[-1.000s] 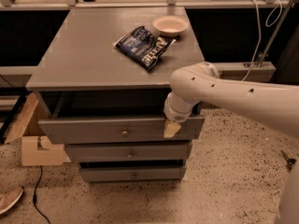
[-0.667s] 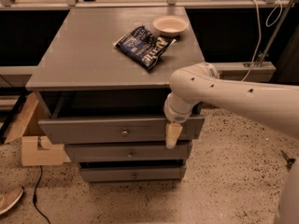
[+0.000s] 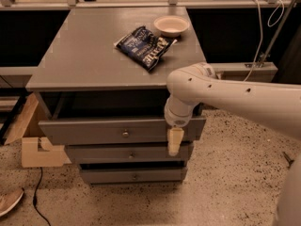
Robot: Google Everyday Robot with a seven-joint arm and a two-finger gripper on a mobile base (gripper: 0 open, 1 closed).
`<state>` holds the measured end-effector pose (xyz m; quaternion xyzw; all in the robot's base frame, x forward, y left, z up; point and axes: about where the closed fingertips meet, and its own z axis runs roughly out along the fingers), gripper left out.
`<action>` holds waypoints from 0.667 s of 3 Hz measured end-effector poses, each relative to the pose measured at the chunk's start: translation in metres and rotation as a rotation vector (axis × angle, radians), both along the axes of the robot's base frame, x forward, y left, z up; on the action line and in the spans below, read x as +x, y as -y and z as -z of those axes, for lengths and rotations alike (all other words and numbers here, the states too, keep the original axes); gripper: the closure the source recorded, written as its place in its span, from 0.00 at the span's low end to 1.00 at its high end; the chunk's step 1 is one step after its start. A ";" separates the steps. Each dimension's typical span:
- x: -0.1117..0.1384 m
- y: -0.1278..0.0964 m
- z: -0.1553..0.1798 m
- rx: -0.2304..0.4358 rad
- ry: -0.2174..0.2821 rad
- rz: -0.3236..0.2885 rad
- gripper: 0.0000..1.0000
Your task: Open top drawer
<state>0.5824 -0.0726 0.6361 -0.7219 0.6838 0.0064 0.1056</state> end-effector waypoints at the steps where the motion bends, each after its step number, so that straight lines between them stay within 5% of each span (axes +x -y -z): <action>1: -0.022 0.004 0.004 -0.031 -0.059 0.016 0.19; 2: -0.047 0.010 0.004 -0.048 -0.106 0.043 0.42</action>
Offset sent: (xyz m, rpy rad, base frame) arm -0.0755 -0.0170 -0.0024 -0.0672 0.1599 -0.0780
